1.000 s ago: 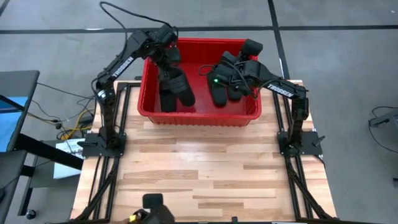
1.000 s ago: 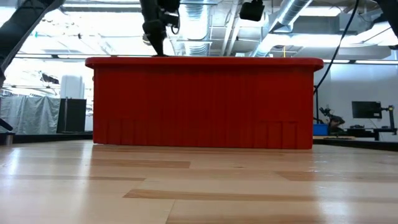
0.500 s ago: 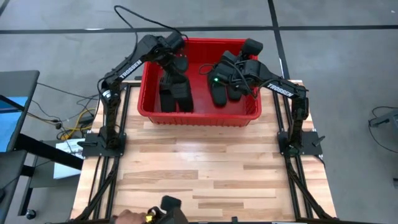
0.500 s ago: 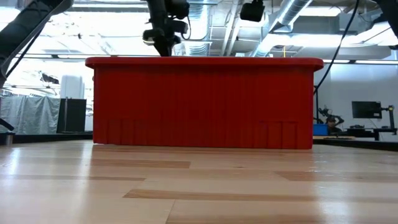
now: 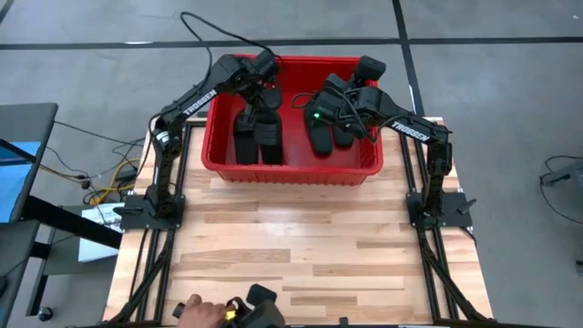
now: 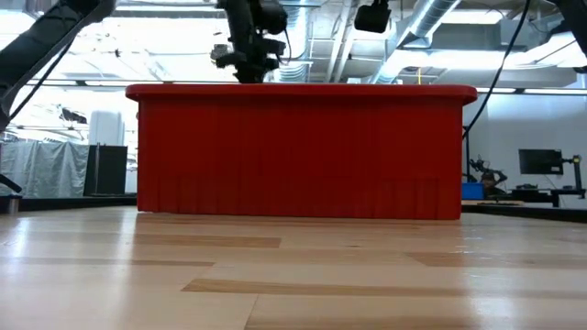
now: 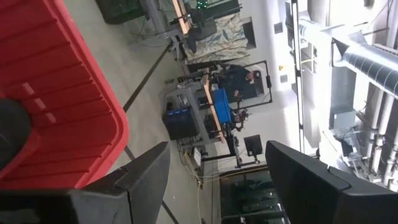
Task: Pick and place slides into bin
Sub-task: Put the black slide into the red container, then return to Home Position
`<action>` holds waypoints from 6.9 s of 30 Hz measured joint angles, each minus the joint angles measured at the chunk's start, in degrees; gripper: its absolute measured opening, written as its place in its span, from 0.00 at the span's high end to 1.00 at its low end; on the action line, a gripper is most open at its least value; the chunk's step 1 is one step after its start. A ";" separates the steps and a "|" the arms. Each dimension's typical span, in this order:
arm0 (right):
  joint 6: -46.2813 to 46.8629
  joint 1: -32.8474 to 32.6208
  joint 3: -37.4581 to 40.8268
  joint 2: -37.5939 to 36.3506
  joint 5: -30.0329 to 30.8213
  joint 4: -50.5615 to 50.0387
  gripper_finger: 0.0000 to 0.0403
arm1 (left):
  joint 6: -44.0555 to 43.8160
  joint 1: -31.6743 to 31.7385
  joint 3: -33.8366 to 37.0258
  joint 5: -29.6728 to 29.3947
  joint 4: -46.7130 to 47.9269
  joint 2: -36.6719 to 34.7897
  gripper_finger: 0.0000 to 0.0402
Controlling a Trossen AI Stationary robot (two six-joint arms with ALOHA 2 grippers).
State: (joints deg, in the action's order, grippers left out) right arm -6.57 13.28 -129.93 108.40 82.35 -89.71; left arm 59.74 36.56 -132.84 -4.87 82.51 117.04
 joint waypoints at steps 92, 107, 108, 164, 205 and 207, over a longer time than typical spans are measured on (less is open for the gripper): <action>0.08 0.37 -0.02 0.00 -5.12 -0.02 0.35 | -11.57 5.81 5.46 -2.06 -13.93 -0.81 0.65; -2.74 -1.25 -0.04 -13.51 -52.56 21.72 0.35 | -21.74 9.23 1.31 48.83 -20.33 -19.50 0.65; -3.45 -1.19 -0.06 -14.69 -59.27 23.77 0.35 | -22.49 8.97 1.31 50.14 -20.36 -20.52 0.65; 4.85 -38.40 83.22 -70.94 -93.82 93.57 0.35 | -57.50 -51.28 88.45 -37.87 -86.89 -87.38 0.65; 6.16 -39.72 129.55 -108.32 -94.26 104.60 0.35 | -63.40 -55.43 131.28 -52.39 -91.05 -116.92 0.65; 6.14 -39.11 129.55 -108.32 -93.87 103.36 0.35 | -63.82 -55.39 132.20 -54.80 -91.39 -116.96 0.65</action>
State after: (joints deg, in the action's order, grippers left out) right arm -0.43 -25.83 -0.37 0.08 -11.52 13.65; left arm -4.08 -18.83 -0.63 -59.67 -8.87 0.08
